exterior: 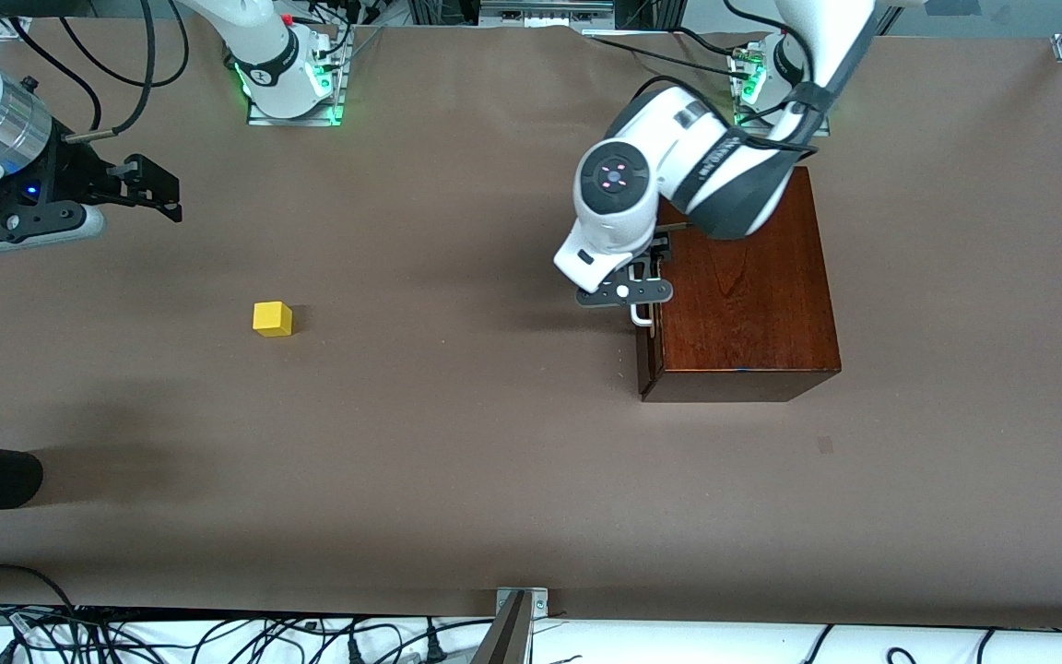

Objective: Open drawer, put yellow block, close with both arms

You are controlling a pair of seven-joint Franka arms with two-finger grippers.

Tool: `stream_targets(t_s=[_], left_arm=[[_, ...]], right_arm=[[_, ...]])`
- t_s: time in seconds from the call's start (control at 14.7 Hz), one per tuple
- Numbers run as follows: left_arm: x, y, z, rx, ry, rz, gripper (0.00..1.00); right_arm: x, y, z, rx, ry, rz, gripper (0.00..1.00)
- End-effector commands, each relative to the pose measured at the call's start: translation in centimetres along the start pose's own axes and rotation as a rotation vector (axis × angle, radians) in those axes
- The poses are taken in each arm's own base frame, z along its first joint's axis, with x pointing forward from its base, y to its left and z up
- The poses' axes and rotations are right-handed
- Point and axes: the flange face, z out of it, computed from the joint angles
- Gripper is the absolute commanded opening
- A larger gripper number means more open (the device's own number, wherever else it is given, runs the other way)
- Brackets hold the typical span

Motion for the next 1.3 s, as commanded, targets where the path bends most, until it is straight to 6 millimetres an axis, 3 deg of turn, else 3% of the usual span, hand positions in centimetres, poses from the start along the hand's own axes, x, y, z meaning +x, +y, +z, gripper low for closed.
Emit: stream_targets(t_s=[0.0, 0.48, 1.23], left_arm=[[-0.9, 1.0, 1.5, 0.036, 0.05, -0.005, 1.0], [-0.5, 1.3, 4.7, 0.068, 0.064, 0.007, 1.0], [-1.4, 3.6, 7.0, 0.087, 0.089, -0.007, 1.0]], right_arm=[[0.2, 0.2, -0.5, -0.003, 0.006, 0.012, 1.0], [0.2, 0.2, -0.5, -0.003, 0.008, 0.012, 1.0], [0.3, 0.3, -0.4, -0.003, 0.006, 0.013, 1.0]])
